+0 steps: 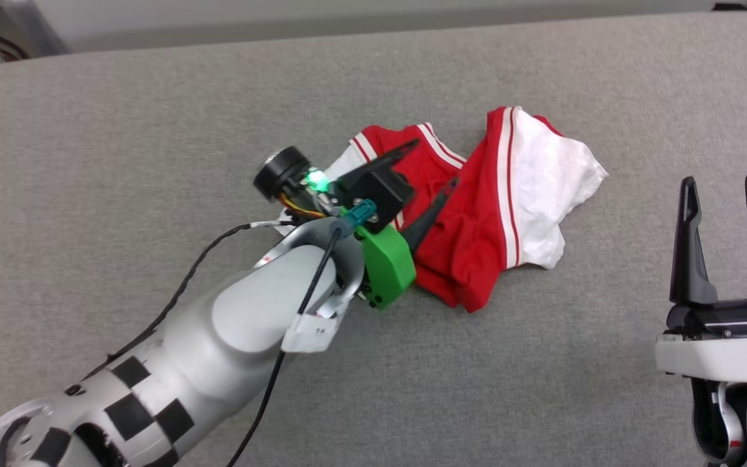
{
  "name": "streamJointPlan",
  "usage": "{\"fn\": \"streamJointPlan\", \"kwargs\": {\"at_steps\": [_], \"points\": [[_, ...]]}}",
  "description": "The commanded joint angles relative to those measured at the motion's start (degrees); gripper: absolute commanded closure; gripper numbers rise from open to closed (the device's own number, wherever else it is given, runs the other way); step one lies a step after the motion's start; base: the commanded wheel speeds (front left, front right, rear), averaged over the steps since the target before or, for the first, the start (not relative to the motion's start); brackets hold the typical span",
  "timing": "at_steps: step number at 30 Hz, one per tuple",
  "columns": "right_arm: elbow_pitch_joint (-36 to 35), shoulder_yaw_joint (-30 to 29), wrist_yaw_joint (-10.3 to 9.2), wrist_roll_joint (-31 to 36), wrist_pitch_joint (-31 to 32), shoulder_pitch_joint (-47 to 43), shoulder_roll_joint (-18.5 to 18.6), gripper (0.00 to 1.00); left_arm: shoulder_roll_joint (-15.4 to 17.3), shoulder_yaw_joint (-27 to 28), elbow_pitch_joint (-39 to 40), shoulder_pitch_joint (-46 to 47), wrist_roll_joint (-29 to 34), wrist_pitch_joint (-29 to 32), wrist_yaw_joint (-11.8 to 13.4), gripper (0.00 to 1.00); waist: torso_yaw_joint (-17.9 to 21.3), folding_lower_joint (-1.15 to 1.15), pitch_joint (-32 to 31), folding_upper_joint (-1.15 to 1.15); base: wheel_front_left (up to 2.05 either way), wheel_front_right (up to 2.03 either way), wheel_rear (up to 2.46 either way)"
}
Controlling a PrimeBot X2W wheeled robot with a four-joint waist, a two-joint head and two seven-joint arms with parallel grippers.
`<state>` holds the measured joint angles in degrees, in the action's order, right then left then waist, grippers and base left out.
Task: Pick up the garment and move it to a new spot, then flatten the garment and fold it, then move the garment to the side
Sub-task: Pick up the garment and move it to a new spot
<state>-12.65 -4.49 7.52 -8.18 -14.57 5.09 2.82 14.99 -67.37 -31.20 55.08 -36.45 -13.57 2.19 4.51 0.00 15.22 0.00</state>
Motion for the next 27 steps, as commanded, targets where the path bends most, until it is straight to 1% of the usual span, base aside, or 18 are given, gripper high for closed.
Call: {"fn": "streamJointPlan", "kwargs": {"at_steps": [1, 5, 8, 10, 14, 16, 19, 24, 27], "points": [[0.26, 0.06, -0.03, 0.62, -0.43, -0.88, 0.06, 0.00, 1.40, 1.32, 0.85, -1.67, 1.05, -0.72, 2.02, 0.00, -3.04, 0.00, -3.46, 0.00, 0.00, 0.00, 0.00], [0.51, -0.20, -0.03, 0.90, -0.43, -2.12, 0.06, 0.00, 4.51, 7.02, 5.48, -6.42, 1.70, -1.36, 8.18, 0.00, -4.28, 0.00, -5.37, 0.00, 0.00, 0.00, 0.00], [0.69, -0.29, -0.03, 1.25, -0.43, -2.91, 0.06, 0.00, 7.61, 13.20, 11.31, -12.10, 4.49, -1.39, 13.18, 0.00, -4.96, 0.00, -6.47, 0.00, 0.00, 0.00, 0.00], [0.96, -0.23, -0.03, 1.68, -0.43, -3.44, 0.06, 0.00, 9.29, 17.03, 14.94, -16.57, 6.64, -1.40, 15.80, 0.00, -5.39, 0.00, -7.07, 0.00, 0.00, 0.00, 0.00], [2.23, -0.38, -0.03, 2.54, -0.43, -4.60, 0.06, 0.00, 11.41, 23.77, 20.36, -25.86, 10.56, -1.41, 19.35, 0.00, -6.36, 0.00, -8.36, 0.00, 0.00, 0.00, 0.00], [3.00, -0.46, -0.03, 2.98, -0.43, -5.24, 0.06, 0.00, 11.74, 26.78, 22.26, -30.10, 12.18, -1.41, 20.34, 0.00, -6.90, 0.00, -8.89, 0.00, 0.00, 0.00, 0.00], [4.24, -0.45, -0.03, 3.30, -0.43, -5.99, 0.06, 0.00, 11.40, 30.86, 23.98, -35.48, 13.84, -1.42, 20.83, 0.00, -7.59, 0.00, -9.55, 0.00, 0.00, 0.00, 0.00], [6.06, 0.17, -0.03, 3.69, -0.43, -6.88, 0.06, 0.00, 9.41, 37.40, 26.13, -42.26, 17.14, -1.42, 20.24, 0.00, -8.13, 0.00, -10.21, 0.00, 0.00, 0.00, 0.00], [7.13, 0.45, -0.03, 3.68, -0.43, -7.43, 0.06, 0.00, 7.80, 40.57, 27.41, -45.71, 18.91, -1.42, 19.13, 0.00, -8.02, 0.00, -10.71, 0.00, 0.00, 0.00, 0.00]]}}
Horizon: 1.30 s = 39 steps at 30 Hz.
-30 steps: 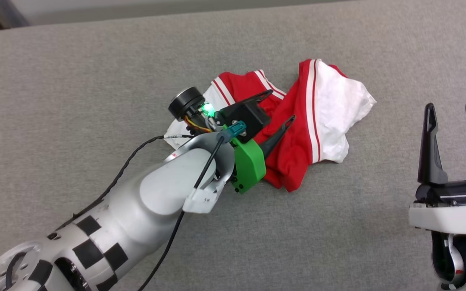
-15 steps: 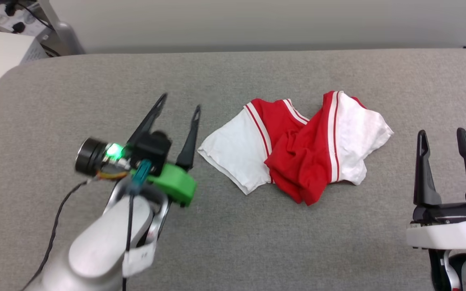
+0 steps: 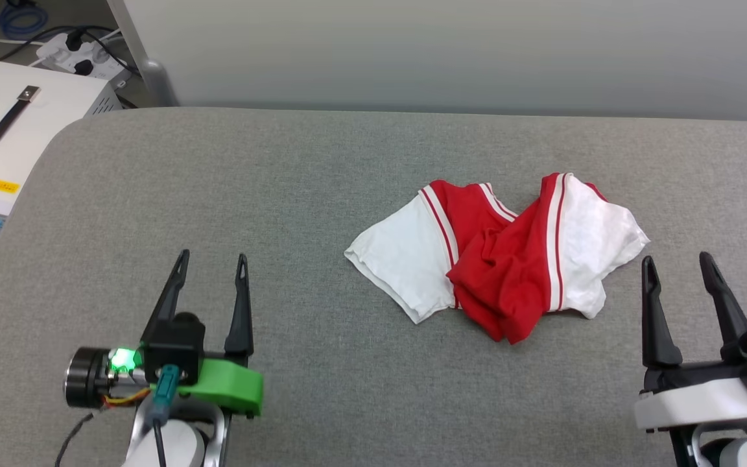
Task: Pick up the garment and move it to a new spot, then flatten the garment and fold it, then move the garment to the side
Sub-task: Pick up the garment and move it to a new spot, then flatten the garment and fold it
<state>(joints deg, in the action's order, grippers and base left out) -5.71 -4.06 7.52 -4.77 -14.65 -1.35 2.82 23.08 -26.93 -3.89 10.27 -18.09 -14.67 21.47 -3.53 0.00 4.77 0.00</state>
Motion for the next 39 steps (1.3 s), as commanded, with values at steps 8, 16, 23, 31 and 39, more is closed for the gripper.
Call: {"fn": "streamJointPlan", "kwargs": {"at_steps": [8, 16, 23, 31, 39], "points": [[2.67, 1.00, -0.03, 0.11, -0.35, -3.56, 0.06, 0.00, -4.96, 6.10, 0.29, -7.59, 5.03, -0.32, -3.92, 0.00, 0.38, 0.00, -1.59, 0.00, 0.00, 0.00, 0.00], [4.37, 1.35, -0.03, -0.58, -0.35, -5.15, 0.06, 0.00, -8.57, 10.65, -0.32, -10.55, 8.79, -0.32, -6.97, 0.00, 0.52, 0.00, -2.41, 0.00, 0.00, 0.00, 0.00], [4.92, 1.27, -0.03, -0.86, -0.35, -5.64, 0.06, 0.00, -10.65, 13.60, -0.64, -11.75, 10.91, -0.32, -9.23, 0.00, 0.38, 0.00, -2.70, 0.00, 0.00, 0.00, 0.00], [5.21, 1.33, -0.03, -1.03, -0.35, -5.55, 0.06, 0.00, -12.19, 15.90, -1.07, -12.16, 12.89, -0.32, -11.32, 0.00, 0.17, 0.00, -2.70, 0.00, 0.00, 0.00, 0.00], [5.34, 1.58, -0.03, -1.30, -0.35, -5.32, 0.06, 0.00, -13.15, 17.36, -1.32, -12.33, 14.24, -0.32, -12.80, 0.00, 0.14, 0.00, -2.62, 0.00, 0.00, 0.00, 0.00]]}}
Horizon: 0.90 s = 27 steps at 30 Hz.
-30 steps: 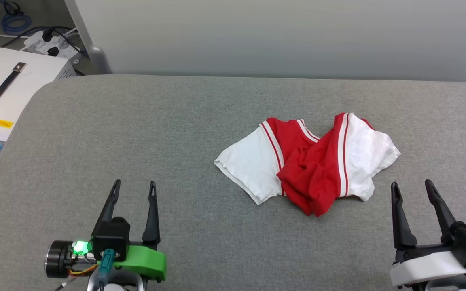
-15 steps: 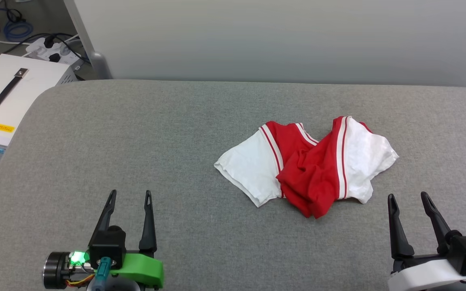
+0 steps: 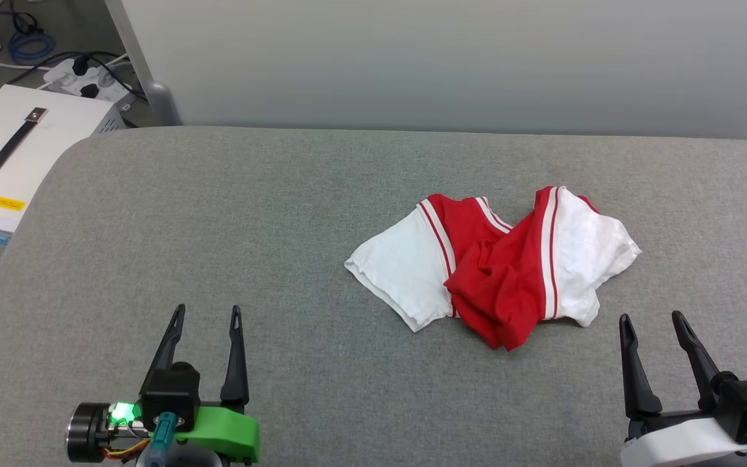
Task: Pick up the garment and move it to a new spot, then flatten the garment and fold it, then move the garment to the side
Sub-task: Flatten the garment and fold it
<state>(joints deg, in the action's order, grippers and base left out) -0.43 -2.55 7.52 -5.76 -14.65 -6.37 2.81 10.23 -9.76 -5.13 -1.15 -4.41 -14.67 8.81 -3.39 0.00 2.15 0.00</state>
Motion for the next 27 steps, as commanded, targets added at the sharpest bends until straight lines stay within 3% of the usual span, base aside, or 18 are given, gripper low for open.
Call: {"fn": "streamJointPlan", "kwargs": {"at_steps": [1, 11, 17, 20, 27], "points": [[0.06, 0.08, -0.03, -0.34, -0.35, -0.26, 0.07, 0.00, -0.41, 0.36, -0.12, -0.92, 0.71, -0.32, -0.31, 0.00, 0.02, 0.00, -0.01, 0.00, 0.00, 0.00, 0.00], [-1.54, -2.05, -0.03, -0.10, -0.35, 2.01, 0.07, 0.00, -1.51, 1.64, -0.33, -1.12, 1.72, -0.33, -1.52, 0.00, 0.24, 0.00, -0.07, 0.00, 0.00, 0.00, 0.00], [-4.81, -5.94, -0.03, 3.04, -0.35, 8.98, 0.44, 0.00, -2.04, 1.83, 0.04, -0.40, 2.29, -0.33, -2.06, 0.00, 0.25, 0.00, 1.23, 0.00, 0.00, 0.00, 0.00], [-5.78, -6.98, -0.03, 3.27, -0.35, 13.50, 3.42, 0.00, -2.32, 1.78, 0.29, 0.28, 2.56, -0.33, -2.25, 0.00, 0.02, 0.00, 2.22, 0.00, 0.00, 0.00, 0.00], [-2.84, -4.93, -0.03, 0.49, -0.35, 24.76, 14.98, 0.00, -3.22, 1.55, 1.45, 2.62, 2.94, -0.33, -2.55, 0.00, -0.96, 0.00, 6.04, 0.00, 0.00, 0.00, 0.00]]}}
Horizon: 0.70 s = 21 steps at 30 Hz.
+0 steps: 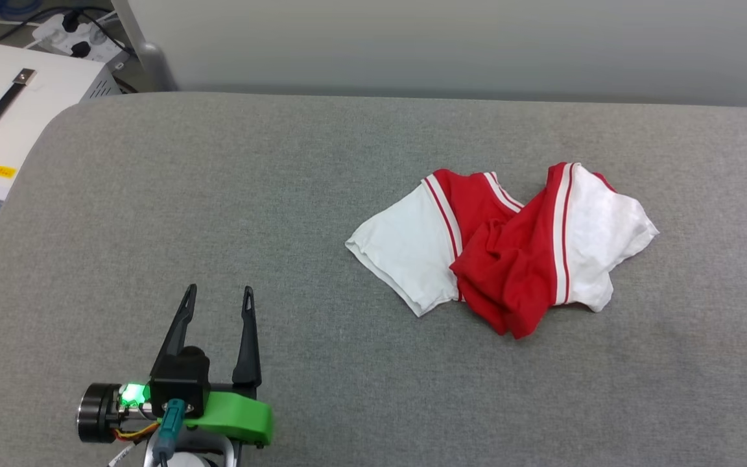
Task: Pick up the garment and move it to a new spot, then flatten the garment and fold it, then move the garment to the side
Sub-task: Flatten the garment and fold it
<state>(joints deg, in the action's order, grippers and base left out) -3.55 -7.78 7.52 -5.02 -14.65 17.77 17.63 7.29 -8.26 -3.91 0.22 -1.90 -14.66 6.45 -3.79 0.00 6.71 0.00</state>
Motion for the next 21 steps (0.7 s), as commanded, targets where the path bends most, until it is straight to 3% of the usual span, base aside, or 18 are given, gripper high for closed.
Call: {"fn": "streamJointPlan", "kwargs": {"at_steps": [1, 3, 6, 15, 21], "points": [[1.03, 1.21, -0.03, -0.60, -0.35, 1.52, 1.34, 0.00, -0.38, 0.03, 0.39, 1.51, 0.46, -0.34, -0.20, 0.00, -0.67, 0.00, 2.01, 0.00, 0.00, 0.00, 0.00], [3.18, 3.40, -0.03, -2.05, 0.47, 3.64, 4.31, 0.00, -0.63, -0.02, 0.74, 2.17, 0.52, -0.34, -0.24, 0.00, -1.00, 0.00, 3.25, 0.00, 0.00, 0.00, 0.00], [6.04, 7.89, -0.03, -5.81, 6.63, 6.38, 9.25, 0.00, -1.04, -0.18, 1.31, 3.35, 0.61, -0.34, -0.27, 0.00, -1.59, 0.00, 5.30, 0.00, 0.00, 0.00, 0.00], [8.62, 23.95, -0.03, -25.06, 34.29, 11.60, 26.63, 0.00, -2.45, -1.01, 3.31, 7.71, 0.60, -0.34, -0.32, 0.00, -3.86, 0.00, 12.18, 0.00, 0.00, 0.00, 0.00], [9.45, 29.40, -0.03, -33.35, 47.59, 14.87, 30.11, 0.00, -3.07, -1.31, 4.18, 9.99, 0.46, -0.34, -0.28, 0.00, -5.23, 0.00, 16.46, 0.00, 0.00, 0.00, 0.00]]}}
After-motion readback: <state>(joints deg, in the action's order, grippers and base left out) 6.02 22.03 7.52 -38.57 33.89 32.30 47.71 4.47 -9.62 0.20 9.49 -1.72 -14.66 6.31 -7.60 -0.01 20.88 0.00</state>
